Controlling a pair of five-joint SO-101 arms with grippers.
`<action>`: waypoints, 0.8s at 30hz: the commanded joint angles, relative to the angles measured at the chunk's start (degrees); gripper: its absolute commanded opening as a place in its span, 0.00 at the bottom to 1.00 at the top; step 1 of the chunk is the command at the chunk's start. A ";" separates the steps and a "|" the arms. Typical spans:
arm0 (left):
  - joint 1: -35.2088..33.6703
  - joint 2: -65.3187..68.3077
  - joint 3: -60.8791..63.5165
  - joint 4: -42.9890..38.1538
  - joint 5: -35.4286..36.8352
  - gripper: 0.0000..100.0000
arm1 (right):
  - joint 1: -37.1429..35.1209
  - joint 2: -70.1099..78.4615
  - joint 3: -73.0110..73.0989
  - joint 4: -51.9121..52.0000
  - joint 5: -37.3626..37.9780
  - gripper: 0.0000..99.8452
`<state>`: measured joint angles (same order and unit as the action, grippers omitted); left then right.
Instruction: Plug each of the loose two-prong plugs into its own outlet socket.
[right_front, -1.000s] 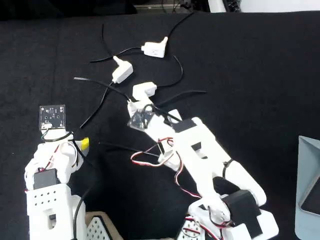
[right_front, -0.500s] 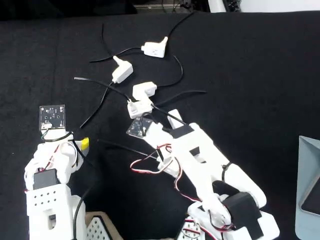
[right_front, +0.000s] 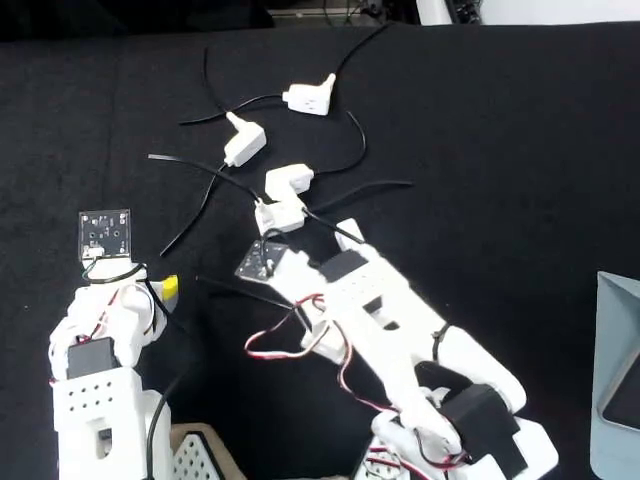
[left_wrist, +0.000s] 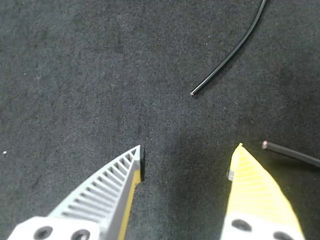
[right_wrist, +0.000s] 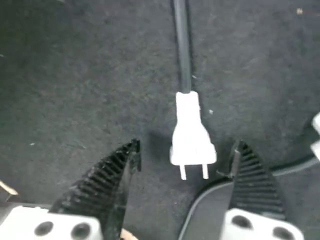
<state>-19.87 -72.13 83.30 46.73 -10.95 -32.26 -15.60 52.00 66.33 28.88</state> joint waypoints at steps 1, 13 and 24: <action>0.31 -0.62 -0.40 -1.49 -0.09 0.28 | -2.81 -1.45 -0.48 0.26 -2.37 0.28; 0.40 -0.62 -0.40 -1.49 -0.09 0.28 | -2.99 -14.81 5.41 2.55 -2.02 0.28; 0.48 -0.62 -0.40 -1.49 -0.09 0.28 | -8.70 -10.95 9.98 -5.80 -2.37 0.28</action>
<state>-19.87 -72.13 83.30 46.73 -10.95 -40.09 -28.09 62.64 62.11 26.95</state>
